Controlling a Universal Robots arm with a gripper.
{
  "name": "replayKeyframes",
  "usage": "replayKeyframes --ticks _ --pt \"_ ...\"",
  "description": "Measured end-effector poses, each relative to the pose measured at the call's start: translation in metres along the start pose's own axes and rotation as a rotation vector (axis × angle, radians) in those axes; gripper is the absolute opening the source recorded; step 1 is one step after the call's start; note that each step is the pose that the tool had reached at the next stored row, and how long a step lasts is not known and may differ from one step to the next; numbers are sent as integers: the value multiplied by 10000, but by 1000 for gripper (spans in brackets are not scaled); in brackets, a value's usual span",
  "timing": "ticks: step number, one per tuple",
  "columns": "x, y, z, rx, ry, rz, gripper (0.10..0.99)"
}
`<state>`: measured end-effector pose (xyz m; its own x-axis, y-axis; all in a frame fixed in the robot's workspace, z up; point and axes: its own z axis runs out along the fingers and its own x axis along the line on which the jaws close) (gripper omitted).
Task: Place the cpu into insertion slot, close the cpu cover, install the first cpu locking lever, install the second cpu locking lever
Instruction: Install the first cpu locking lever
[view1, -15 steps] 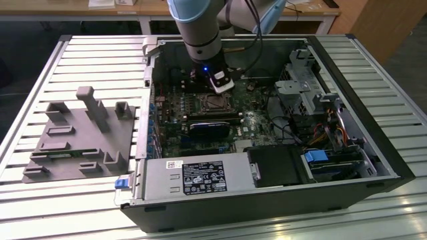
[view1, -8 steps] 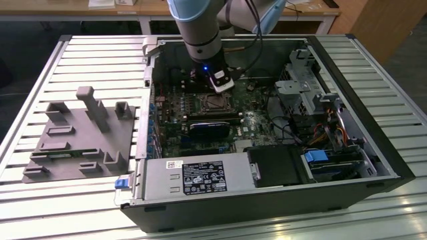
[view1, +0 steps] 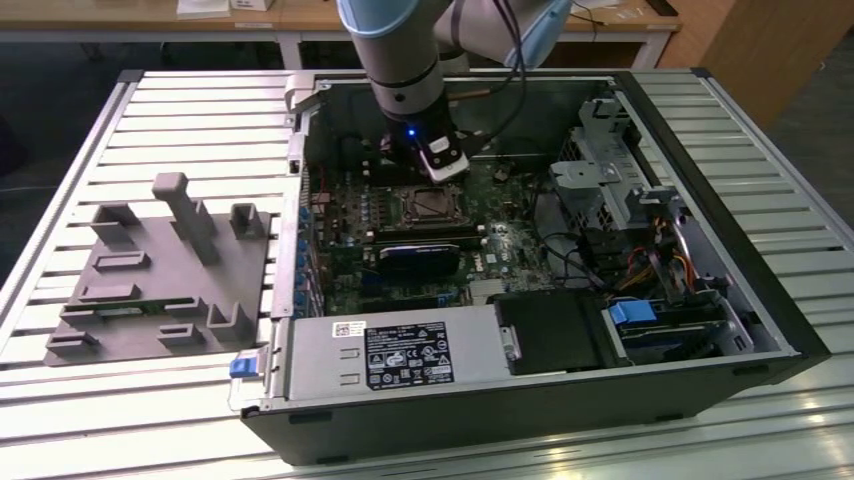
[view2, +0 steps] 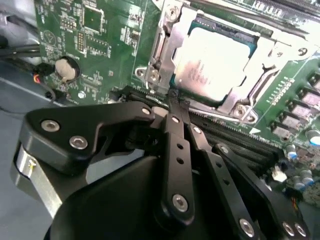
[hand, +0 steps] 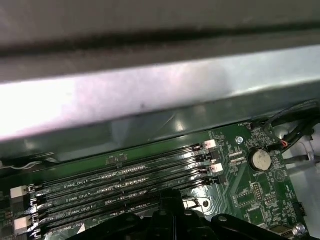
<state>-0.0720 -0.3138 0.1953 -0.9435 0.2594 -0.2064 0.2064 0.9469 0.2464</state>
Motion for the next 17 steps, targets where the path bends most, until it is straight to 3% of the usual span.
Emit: replayKeyframes --ticks 5,17 --pt "-17 20 -77 1 2 0 106" --pt "3 45 -76 -146 33 40 106"
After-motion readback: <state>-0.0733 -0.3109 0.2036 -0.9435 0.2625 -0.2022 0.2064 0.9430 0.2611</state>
